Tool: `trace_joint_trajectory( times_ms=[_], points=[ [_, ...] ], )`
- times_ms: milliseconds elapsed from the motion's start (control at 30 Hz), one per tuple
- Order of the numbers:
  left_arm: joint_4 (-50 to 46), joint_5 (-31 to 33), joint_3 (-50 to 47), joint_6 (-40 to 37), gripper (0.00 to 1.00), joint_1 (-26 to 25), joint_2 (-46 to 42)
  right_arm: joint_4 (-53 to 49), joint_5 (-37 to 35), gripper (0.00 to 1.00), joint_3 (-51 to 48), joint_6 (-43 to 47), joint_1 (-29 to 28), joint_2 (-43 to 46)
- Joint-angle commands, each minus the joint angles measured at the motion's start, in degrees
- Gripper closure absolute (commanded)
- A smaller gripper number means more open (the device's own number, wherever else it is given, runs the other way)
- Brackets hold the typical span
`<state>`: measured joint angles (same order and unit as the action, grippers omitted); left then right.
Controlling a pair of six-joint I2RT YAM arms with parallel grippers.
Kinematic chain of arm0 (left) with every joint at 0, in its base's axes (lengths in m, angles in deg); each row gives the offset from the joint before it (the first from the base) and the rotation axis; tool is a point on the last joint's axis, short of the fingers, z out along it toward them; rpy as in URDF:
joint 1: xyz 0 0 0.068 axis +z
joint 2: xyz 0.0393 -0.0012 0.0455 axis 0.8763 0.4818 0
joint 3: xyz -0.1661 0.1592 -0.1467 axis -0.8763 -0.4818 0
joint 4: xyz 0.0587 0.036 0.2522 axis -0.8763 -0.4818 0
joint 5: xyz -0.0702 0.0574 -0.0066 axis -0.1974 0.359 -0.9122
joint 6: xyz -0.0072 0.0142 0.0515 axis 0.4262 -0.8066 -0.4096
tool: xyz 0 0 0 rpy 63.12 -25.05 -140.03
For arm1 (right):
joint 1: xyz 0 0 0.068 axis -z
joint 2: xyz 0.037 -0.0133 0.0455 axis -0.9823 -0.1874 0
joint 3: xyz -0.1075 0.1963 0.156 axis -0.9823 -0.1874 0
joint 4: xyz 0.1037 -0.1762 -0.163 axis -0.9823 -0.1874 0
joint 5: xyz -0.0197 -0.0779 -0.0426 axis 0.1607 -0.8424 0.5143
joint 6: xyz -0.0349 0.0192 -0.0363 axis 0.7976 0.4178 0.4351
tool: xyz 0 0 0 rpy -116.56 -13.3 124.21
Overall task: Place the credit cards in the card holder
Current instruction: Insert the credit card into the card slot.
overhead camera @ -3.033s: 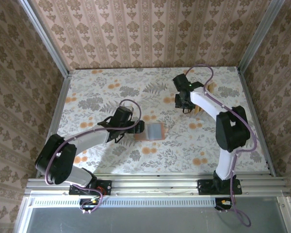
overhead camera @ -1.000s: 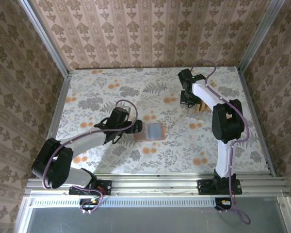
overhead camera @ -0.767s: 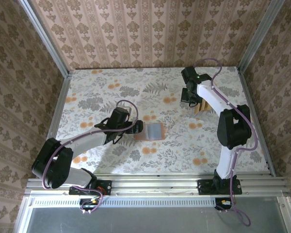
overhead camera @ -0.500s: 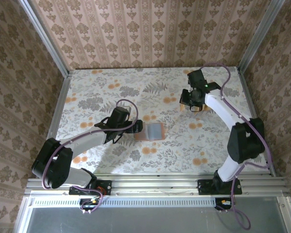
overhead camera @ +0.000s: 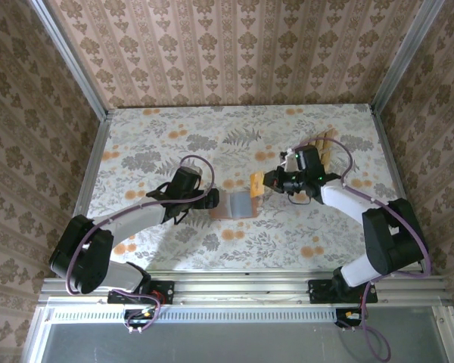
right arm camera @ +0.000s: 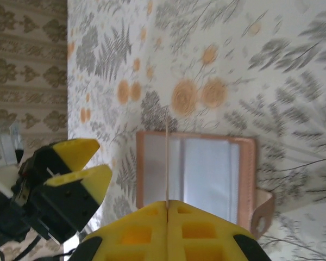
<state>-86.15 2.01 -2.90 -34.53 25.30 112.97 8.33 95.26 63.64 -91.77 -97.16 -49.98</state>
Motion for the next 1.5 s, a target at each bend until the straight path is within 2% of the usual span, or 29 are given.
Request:
trace_joint_trajectory(
  times_ms=[0, 133, 300, 633, 1033, 1467],
  points=[
    [-3.1, 1.6, 1.5, -2.3, 0.00, 0.4, -0.5, 11.9, 3.4, 1.00, -2.5, -3.0, -3.4, 0.3],
    [-4.1, 2.5, 1.3, -3.2, 0.00, 0.4, -1.0, 19.1, 1.4, 1.00, -7.0, -4.4, -6.3, -1.8],
    [-4.4, 3.5, 0.5, -3.6, 0.00, 0.3, -1.7, 27.3, 1.0, 1.00, -11.4, -7.1, -6.6, -5.2],
    [-3.3, 2.9, 3.3, -4.3, 0.00, -1.3, 3.2, 37.1, 2.4, 1.00, -12.6, -11.6, -7.0, -11.7],
    [-0.2, 2.8, 1.8, -2.7, 0.00, -4.4, 6.9, 39.3, 3.0, 1.00, -10.9, -12.1, -7.7, -16.8],
    [-0.8, 4.9, -0.1, -2.3, 0.00, -4.7, 9.7, 41.2, 2.8, 1.00, -12.3, -12.1, -7.3, -18.7]
  ],
)
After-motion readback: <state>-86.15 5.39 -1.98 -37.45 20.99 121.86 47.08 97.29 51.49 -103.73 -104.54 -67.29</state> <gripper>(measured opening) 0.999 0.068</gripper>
